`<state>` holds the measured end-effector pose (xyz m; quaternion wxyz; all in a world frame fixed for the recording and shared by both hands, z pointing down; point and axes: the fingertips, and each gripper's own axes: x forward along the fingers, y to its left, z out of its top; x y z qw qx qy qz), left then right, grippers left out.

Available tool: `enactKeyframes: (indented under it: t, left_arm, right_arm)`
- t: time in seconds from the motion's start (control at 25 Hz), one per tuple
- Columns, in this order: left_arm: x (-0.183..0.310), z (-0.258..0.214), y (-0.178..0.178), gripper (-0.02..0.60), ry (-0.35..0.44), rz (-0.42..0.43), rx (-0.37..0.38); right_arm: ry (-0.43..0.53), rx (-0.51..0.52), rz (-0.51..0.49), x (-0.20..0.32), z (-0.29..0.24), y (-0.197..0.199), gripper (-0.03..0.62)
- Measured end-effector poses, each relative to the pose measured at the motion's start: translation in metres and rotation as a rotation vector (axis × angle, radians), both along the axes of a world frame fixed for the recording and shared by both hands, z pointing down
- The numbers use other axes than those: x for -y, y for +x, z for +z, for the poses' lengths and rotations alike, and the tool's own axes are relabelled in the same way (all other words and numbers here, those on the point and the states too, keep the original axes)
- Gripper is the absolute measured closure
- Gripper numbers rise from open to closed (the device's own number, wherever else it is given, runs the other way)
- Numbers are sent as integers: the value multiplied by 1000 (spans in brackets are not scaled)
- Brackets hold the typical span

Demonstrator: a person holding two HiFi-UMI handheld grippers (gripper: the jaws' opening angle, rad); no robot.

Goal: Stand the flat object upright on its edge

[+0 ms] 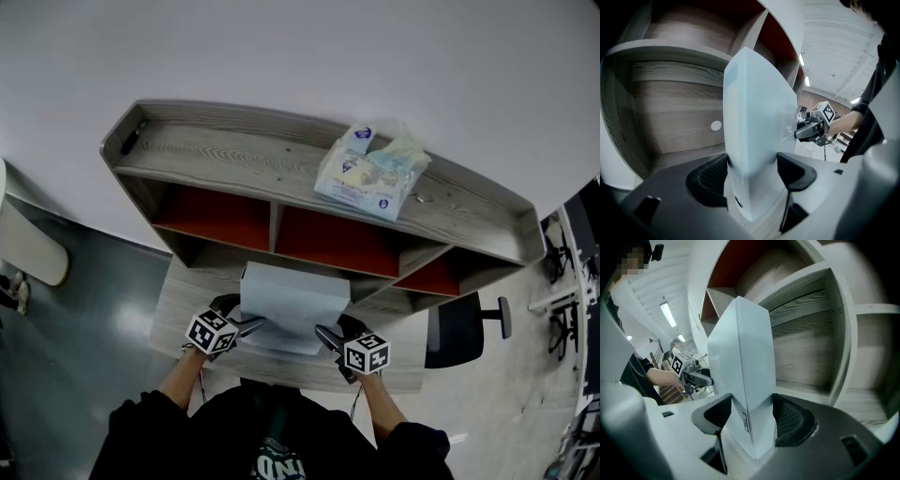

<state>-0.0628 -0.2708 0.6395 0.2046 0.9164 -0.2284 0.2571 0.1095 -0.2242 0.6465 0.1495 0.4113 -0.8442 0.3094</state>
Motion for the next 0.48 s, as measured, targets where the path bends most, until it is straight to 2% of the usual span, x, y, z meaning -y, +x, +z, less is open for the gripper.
enactKeyframes:
  t: [0.28,0.48]
  left_arm:
    - [3,0,0,255,118,11,83]
    - [4,-1,-1,255,179,2,116]
  right_arm:
    - [117,-184,-12,5,-6,1,335]
    - [159,-256,-23,7,-6,1,335]
